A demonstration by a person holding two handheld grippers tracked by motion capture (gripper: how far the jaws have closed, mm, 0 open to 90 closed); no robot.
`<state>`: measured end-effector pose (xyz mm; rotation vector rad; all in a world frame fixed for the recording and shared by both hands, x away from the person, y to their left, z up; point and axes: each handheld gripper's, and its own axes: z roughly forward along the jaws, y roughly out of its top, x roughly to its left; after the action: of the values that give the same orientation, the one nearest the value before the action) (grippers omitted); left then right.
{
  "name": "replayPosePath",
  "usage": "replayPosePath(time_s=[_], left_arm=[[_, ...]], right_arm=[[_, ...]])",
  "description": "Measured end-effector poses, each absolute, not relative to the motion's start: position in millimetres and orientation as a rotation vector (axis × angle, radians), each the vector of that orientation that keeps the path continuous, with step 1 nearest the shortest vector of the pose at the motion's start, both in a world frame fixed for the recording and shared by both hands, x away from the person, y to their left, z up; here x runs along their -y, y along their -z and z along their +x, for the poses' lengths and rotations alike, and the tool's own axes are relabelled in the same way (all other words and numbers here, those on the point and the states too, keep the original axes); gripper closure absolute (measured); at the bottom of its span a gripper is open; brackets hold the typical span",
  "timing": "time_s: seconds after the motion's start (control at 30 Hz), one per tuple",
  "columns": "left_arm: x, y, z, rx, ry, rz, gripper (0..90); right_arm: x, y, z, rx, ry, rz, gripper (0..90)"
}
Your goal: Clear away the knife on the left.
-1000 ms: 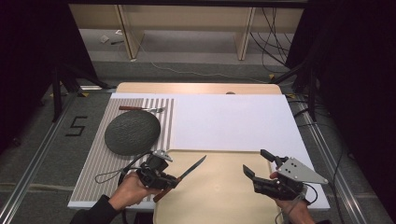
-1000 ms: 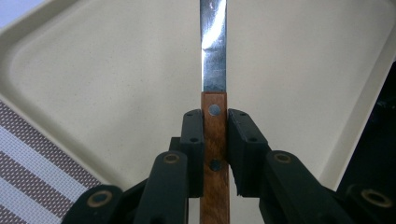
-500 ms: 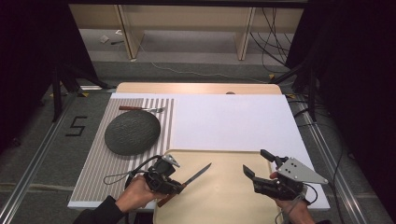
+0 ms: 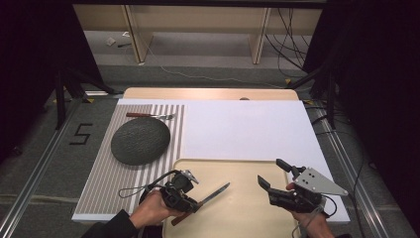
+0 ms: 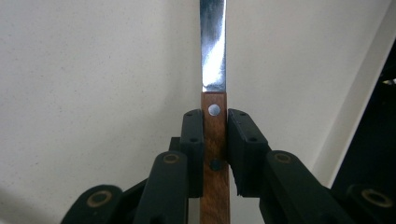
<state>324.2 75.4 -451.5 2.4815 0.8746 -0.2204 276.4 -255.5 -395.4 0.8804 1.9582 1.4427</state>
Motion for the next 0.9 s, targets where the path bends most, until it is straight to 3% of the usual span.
replayPosePath(time_s=[0.33,0.43,0.47,0.57,0.77,0.9], left_arm=[[-72.5,457.3,323.1,-0.864,0.241,2.512,75.3],[-70.9,458.0,321.7,-0.833,0.260,2.507,67.5],[-70.1,455.3,321.2,-0.807,0.241,2.495,55.6],[-69.9,451.2,320.5,-0.797,0.205,2.470,45.0],[-67.9,443.8,316.8,-0.737,0.161,2.410,37.1],[-62.9,442.9,312.5,-0.689,0.148,2.416,37.7]], right_arm=[[255.4,395.4,276.3,-1.959,-1.443,0.880,24.4],[255.4,395.3,276.2,-1.959,-1.443,0.880,24.4],[255.3,395.4,276.2,-1.959,-1.443,0.880,24.4],[255.5,395.4,276.2,-1.959,-1.443,0.879,24.4],[255.3,395.4,276.3,-1.960,-1.441,0.878,24.4],[255.1,395.7,276.3,-1.963,-1.439,0.877,24.4]])
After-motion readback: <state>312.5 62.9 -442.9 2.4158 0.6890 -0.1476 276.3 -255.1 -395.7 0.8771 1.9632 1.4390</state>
